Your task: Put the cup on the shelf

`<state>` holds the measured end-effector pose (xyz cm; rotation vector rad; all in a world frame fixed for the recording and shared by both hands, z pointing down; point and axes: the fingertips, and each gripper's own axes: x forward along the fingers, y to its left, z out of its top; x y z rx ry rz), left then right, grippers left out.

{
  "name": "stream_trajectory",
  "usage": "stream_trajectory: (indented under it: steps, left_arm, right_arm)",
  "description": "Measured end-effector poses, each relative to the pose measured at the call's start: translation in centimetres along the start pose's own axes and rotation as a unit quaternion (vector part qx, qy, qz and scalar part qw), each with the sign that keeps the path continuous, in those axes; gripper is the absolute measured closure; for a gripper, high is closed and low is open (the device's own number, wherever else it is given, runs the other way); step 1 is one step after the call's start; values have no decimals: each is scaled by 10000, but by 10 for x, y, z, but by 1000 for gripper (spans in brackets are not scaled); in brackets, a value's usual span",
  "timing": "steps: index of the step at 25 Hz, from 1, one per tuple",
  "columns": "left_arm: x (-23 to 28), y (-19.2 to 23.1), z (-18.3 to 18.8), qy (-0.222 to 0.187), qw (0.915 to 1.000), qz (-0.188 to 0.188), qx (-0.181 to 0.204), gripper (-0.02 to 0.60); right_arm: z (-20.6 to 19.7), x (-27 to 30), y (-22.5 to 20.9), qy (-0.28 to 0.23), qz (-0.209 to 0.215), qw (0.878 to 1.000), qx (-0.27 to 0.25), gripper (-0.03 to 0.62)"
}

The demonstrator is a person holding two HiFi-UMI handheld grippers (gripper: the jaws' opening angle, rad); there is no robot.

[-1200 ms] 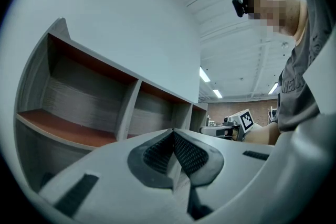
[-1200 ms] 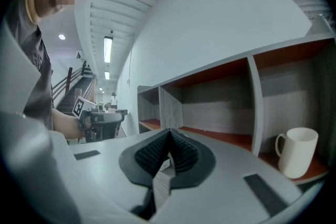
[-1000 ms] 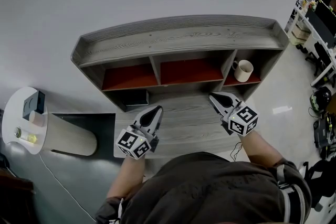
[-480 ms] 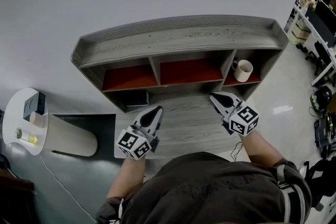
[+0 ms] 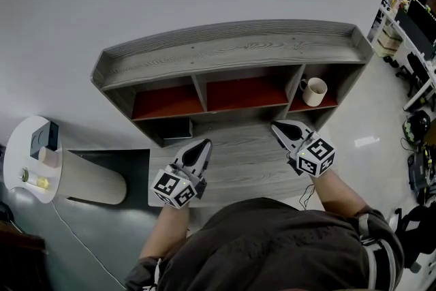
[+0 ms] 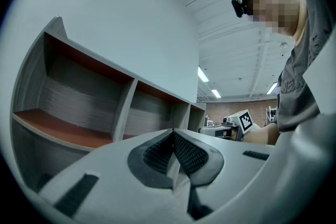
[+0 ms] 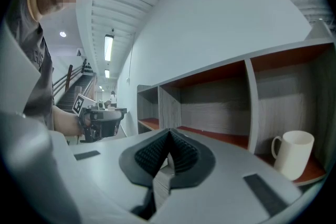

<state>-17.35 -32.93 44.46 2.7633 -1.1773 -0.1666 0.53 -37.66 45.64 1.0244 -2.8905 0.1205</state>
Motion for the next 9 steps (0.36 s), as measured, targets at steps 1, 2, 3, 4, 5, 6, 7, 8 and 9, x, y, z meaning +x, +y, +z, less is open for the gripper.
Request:
stream_trajectory:
  steps: [1, 2, 3, 4, 5, 6, 7, 8, 9]
  left_arm:
    - [0, 0, 0, -4, 10000, -4, -2, 584]
    - [0, 0, 0, -5, 10000, -9, -4, 584]
    - [0, -1, 0, -4, 10000, -15, -5, 584]
    - [1, -1, 0, -3, 10000, -19, -5, 584]
    - [1, -1, 0, -4, 10000, -19, -9, 584]
    - [1, -1, 0, -8, 10000, -16, -14, 584]
    - [2, -1, 0, -10, 10000, -13, -21, 584]
    - [2, -1, 0, -12, 10000, -10, -27, 584]
    - [2, -1, 0, -14, 10000, -8, -32, 584]
  right_arm:
    - [0, 0, 0, 1, 0, 10000, -4, 603]
    - [0, 0, 1, 0, 0, 10000, -5, 605]
    - [0, 0, 1, 0, -3, 10000, -5, 603]
    - [0, 0, 1, 2, -6, 10000, -5, 604]
    - [0, 0, 0, 5, -7, 10000, -6, 603]
    - [0, 0, 0, 8, -7, 10000, -9, 604]
    - [0, 0, 0, 12, -6, 10000, -14, 605]
    - [0, 0, -1, 16, -6, 10000, -19, 604]
    - [0, 0, -1, 19, -5, 10000, -25, 604]
